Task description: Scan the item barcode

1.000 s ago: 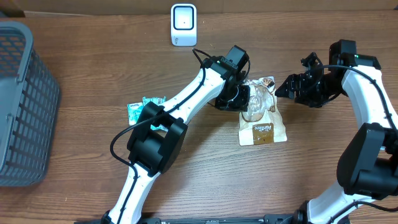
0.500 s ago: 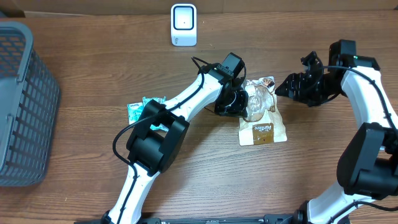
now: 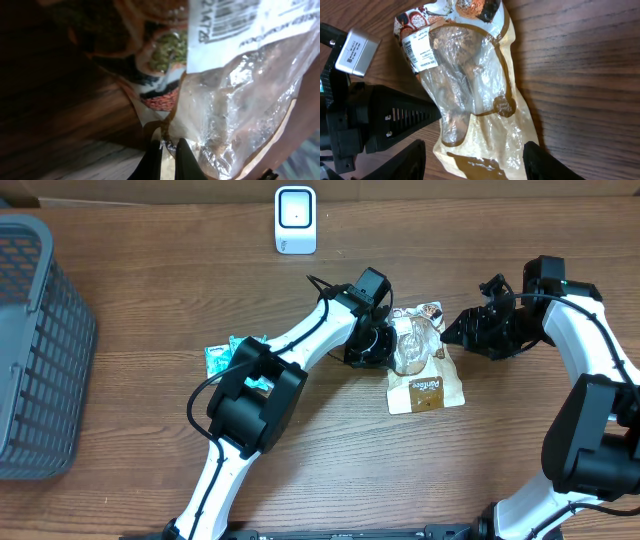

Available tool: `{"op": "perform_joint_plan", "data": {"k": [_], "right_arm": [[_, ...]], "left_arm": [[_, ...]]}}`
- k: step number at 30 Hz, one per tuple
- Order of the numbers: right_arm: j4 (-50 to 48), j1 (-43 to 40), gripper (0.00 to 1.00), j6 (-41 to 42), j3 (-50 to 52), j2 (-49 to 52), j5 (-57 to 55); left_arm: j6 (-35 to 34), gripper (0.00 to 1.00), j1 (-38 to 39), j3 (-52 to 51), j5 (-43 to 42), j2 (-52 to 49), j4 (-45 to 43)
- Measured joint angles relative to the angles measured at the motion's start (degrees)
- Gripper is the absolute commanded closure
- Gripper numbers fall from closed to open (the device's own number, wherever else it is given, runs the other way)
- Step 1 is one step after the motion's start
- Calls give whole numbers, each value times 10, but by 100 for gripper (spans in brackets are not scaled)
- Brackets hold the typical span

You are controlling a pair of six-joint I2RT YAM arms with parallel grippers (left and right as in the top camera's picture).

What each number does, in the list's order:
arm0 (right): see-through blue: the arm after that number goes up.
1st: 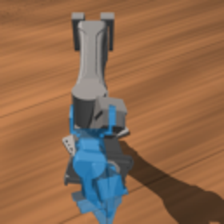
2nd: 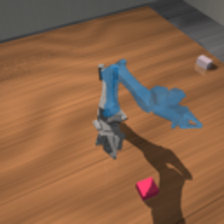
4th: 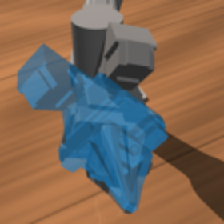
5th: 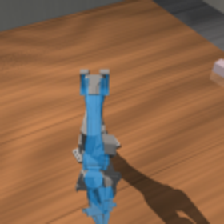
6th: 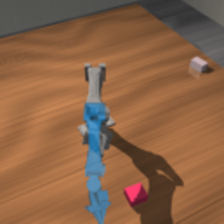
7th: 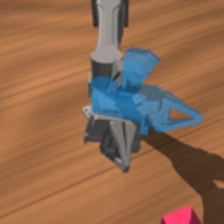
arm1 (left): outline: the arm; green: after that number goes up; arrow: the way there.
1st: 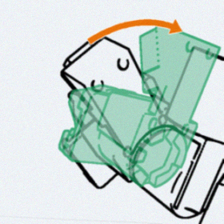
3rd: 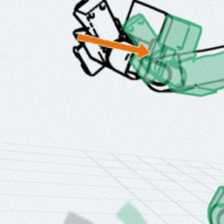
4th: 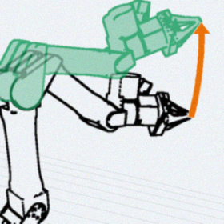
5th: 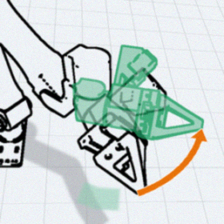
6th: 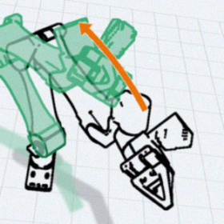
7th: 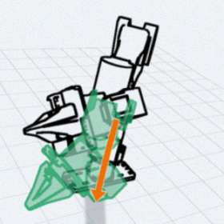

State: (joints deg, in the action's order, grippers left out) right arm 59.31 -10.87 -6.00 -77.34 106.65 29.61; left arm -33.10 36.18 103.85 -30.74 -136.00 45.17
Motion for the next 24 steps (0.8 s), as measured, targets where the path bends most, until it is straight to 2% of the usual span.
{"op": "perform_joint_plan", "data": {"k": [9,17,24], "right_arm": [[-21,0,44,1,0,0,0],[-27,0,47,21,0,0,-14],[-28,0,47,28,0,0,-16]], "left_arm": [[-11,96,-1,0,-17,-4,-6],[-34,96,-3,10,-4,-4,49],[-28,96,-33,37,58,-2,127]]}}
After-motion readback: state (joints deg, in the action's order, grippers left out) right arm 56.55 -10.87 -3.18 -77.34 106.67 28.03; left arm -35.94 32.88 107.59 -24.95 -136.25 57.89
